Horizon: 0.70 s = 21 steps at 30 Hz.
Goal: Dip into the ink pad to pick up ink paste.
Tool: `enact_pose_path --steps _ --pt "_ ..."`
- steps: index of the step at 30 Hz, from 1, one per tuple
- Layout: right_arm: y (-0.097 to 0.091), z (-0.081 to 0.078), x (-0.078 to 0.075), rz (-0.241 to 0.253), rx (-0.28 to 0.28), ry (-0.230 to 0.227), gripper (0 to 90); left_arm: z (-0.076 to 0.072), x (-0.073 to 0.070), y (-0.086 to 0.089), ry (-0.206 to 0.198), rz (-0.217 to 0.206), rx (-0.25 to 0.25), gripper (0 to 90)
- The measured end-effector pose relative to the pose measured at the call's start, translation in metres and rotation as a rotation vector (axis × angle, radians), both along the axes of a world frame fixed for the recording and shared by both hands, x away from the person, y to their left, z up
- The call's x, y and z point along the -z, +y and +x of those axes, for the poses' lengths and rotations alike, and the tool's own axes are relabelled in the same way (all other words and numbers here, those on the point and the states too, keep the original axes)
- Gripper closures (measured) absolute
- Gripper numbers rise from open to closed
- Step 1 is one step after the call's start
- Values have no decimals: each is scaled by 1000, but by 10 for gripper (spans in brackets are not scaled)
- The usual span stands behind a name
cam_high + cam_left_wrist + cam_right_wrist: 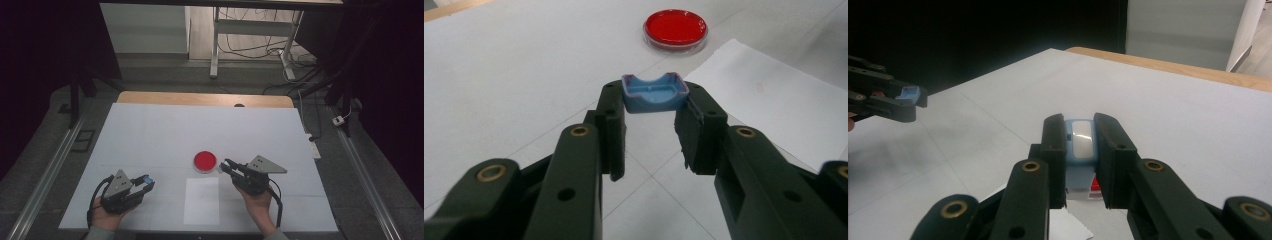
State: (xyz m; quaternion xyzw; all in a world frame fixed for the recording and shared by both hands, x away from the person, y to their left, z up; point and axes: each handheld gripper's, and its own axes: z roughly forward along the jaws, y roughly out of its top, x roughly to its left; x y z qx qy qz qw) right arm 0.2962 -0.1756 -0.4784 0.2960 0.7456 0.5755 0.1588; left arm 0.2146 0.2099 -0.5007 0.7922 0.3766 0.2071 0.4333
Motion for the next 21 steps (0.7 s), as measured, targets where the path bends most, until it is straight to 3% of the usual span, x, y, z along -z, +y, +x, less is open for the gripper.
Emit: enact_pose_path --steps 21 --pt "11 20 -1 -29 -9 3 758 1 1 -2 1 6 3 653"
